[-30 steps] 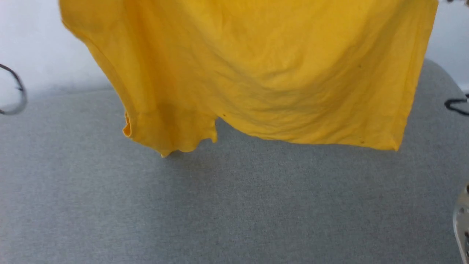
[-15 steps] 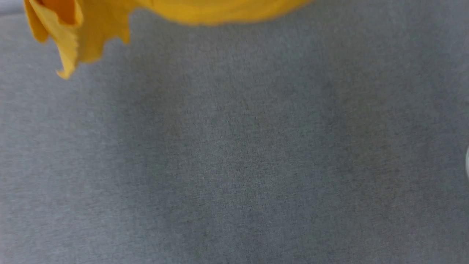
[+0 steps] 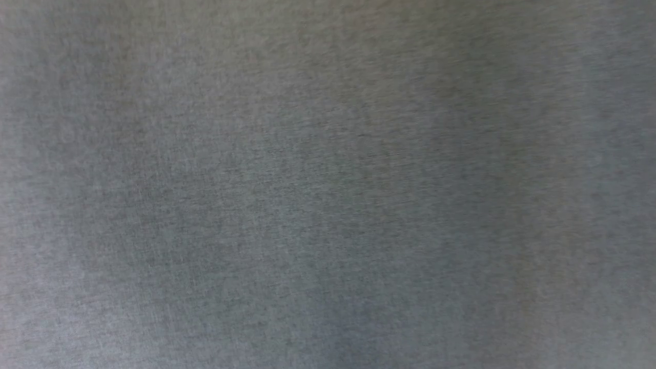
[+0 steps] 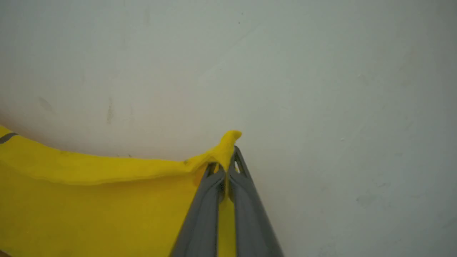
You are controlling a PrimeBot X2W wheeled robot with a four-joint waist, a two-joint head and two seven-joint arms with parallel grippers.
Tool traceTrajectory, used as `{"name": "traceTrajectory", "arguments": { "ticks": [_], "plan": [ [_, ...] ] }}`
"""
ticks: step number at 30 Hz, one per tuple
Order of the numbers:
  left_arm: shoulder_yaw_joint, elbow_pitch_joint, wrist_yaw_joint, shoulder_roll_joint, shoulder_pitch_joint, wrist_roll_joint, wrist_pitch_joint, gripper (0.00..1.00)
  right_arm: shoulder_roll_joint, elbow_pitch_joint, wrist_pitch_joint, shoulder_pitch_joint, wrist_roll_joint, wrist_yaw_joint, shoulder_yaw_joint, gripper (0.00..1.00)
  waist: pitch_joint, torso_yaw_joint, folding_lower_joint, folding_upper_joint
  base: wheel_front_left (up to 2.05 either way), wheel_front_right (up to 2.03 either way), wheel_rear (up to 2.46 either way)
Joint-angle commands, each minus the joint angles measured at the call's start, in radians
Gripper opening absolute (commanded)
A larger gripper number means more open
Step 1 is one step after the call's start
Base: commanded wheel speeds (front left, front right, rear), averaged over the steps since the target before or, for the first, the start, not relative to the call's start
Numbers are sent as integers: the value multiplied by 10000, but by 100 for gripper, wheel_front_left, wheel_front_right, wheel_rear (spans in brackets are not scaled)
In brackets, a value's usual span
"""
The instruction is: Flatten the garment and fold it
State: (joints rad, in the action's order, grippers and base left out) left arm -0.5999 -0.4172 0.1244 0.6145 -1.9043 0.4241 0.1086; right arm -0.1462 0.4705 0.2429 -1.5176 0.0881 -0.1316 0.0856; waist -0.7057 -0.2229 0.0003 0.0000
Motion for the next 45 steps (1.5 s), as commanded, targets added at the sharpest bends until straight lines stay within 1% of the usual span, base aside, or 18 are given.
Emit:
{"name": "traceTrajectory", "arguments": {
  "ticks": [1,6,10,12,15,16,20,24,27,29,31,34,36,39,45],
  "plan": [
    [-258,289,62,279,506,403,286,0,-161,-41,-108,359,140,9,-203,0,-660,513,-3,0,0,0,0],
    [-504,1369,62,934,1928,1571,933,0,-725,-736,-119,1284,984,9,-956,0,-343,971,-3,0,0,0,0],
    [-473,2570,39,1487,3566,2355,1189,0,-1428,-1879,111,2654,1861,9,-1285,0,219,1282,-3,0,0,0,0],
    [-449,3312,-101,1772,4561,2697,1252,0,-1750,-2627,312,3601,2288,9,-1243,0,545,1407,-3,0,0,0,0],
    [-445,4450,-482,2272,6111,3136,1307,0,-2084,-3782,655,5220,2744,9,-972,0,1054,1514,-3,0,0,0,0],
    [-445,4450,-482,2272,6111,3136,1307,0,-2084,-3782,655,5220,2744,9,-972,0,1054,1514,-3,0,0,0,0],
    [-432,6061,-1238,2895,8160,3578,1388,0,-2036,-5240,1056,7413,3160,9,-266,0,1714,1587,-3,0,0,0,0],
    [-620,7563,-2120,3385,10297,3871,1446,0,-1712,-6418,1329,9447,3330,9,445,0,2292,1637,-3,0,0,0,0],
    [-1028,8331,-2794,3657,11844,3871,1467,0,-1413,-7009,1447,10853,3402,9,814,0,2646,1679,-3,0,0,0,0],
    [-1390,8545,-3199,3713,12801,3912,1474,0,-1131,-7211,1478,11655,3475,9,1062,0,2855,1687,-3,0,0,0,0],
    [-1743,8565,-3541,3637,13683,4065,1481,0,-955,-7268,1505,12409,3424,9,1187,0,3082,1686,-3,0,0,0,0],
    [-2315,8248,-3882,3628,14770,4187,1424,0,-878,-7177,1566,13468,3286,9,1120,0,3425,1672,-3,0,0,0,0],
    [-2721,7987,-3967,3500,15420,4477,1285,0,-836,-6953,1702,14114,3334,9,971,0,3680,1632,-3,0,0,0,0],
    [-3189,7641,-3936,3228,16228,5147,1041,0,-929,-6550,1792,14949,3346,9,815,0,4087,1618,-3,0,0,0,0],
    [-3938,6885,-3790,2948,17347,6148,389,0,-1240,-5777,1872,16395,3508,9,454,0,4780,1649,-3,0,0,0,0]
  ]
}}
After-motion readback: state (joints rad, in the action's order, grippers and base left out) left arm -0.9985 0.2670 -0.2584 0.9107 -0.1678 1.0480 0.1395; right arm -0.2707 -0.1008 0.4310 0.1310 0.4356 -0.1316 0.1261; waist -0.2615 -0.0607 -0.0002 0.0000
